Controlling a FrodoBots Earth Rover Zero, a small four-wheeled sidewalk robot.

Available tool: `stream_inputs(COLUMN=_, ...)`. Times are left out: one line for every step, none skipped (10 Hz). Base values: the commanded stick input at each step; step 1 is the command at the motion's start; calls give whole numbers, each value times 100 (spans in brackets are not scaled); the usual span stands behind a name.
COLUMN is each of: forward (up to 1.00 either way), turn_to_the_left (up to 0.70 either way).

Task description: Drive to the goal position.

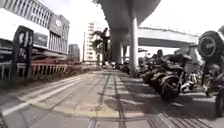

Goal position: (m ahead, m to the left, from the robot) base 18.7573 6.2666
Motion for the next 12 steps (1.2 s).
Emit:
stream_inputs(forward=70, turn_to_the_left=0)
stream_inputs(forward=70, turn_to_the_left=0)
stream_inputs(forward=70, turn_to_the_left=0)
stream_inputs(forward=70, turn_to_the_left=0)
stream_inputs(forward=70, turn_to_the_left=0)
stream_inputs(forward=70, turn_to_the_left=0)
stream_inputs(forward=70, turn_to_the_left=0)
stream_inputs(forward=70, turn_to_the_left=0)
stream_inputs(forward=70, turn_to_the_left=0)
stream_inputs(forward=70, turn_to_the_left=0)
stream_inputs(forward=70, turn_to_the_left=0)
stream_inputs(forward=70, turn_to_the_left=0)
